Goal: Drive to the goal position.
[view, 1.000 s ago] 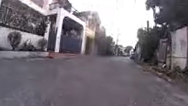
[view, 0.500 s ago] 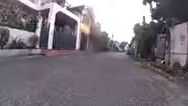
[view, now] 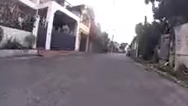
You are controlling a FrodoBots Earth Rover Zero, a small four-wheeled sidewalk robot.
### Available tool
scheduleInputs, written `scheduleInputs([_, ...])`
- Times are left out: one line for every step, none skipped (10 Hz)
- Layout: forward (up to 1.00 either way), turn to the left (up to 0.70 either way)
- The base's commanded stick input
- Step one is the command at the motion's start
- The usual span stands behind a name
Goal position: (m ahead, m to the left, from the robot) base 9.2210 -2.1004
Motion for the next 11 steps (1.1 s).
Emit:
scheduleInputs([0.85,0.00])
scheduleInputs([0.85,0.00])
scheduleInputs([0.85,0.00])
scheduleInputs([0.85,0.00])
scheduleInputs([0.85,0.00])
scheduleInputs([0.85,-0.01])
scheduleInputs([0.85,-0.03])
scheduleInputs([0.85,-0.06])
scheduleInputs([0.85,-0.05])
scheduleInputs([0.85,-0.11])
scheduleInputs([0.85,-0.18])
